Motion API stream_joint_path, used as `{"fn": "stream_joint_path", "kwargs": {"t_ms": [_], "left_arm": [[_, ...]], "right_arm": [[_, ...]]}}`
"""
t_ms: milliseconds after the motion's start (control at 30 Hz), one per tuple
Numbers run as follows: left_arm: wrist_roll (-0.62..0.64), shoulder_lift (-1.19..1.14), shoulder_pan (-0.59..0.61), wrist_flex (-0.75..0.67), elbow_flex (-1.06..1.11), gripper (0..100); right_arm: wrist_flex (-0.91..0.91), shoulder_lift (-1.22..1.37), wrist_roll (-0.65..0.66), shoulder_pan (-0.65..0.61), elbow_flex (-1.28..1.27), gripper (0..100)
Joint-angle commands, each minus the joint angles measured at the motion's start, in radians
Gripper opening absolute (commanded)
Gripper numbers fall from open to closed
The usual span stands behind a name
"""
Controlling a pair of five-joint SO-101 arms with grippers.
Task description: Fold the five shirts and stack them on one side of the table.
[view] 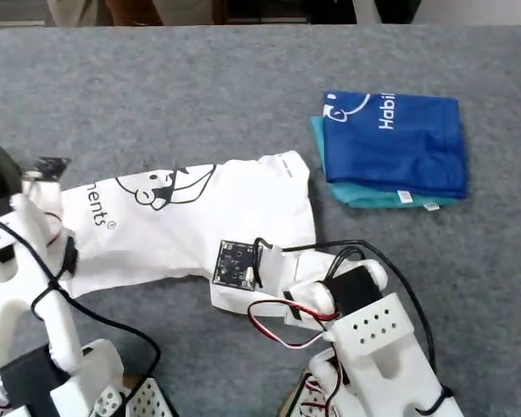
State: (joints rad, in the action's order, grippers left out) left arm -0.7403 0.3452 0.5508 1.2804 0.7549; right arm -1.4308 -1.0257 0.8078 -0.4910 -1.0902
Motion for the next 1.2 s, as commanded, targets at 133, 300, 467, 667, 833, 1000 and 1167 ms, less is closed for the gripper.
{"fn": "stream_joint_path", "kwargs": {"t_ms": [133, 300, 467, 667, 833, 1000, 1167], "left_arm": [[-0.061, 0.013, -0.058, 0.023, 0.051, 2], [-0.121, 0.004, -0.057, 0.163, -0.021, 10], [-0.123, 0.004, 0.057, 0.258, -0.239, 20], [-0.123, 0.004, 0.144, 0.345, -0.534, 20], [0.081, -0.010, -0.015, 0.344, -0.585, 1], [0.456, -0.180, -0.206, 0.239, -0.595, 2], [0.626, -0.447, -0.219, 0.101, -0.652, 2]], "right_arm": [[-0.014, -0.010, 0.012, -0.019, -0.002, 0.3], [-0.061, -0.012, 0.028, -0.012, 0.035, 15.0], [-0.103, -0.012, 0.100, -0.013, 0.139, 28.1], [-0.086, 0.001, 0.109, 0.019, 0.320, 24.2], [0.101, 0.131, 0.026, 0.085, 0.433, 3.0], [0.212, 0.417, -0.023, 0.079, 0.561, 0.5], [0.299, 0.691, -0.094, 0.085, 0.702, 0.2]]}}
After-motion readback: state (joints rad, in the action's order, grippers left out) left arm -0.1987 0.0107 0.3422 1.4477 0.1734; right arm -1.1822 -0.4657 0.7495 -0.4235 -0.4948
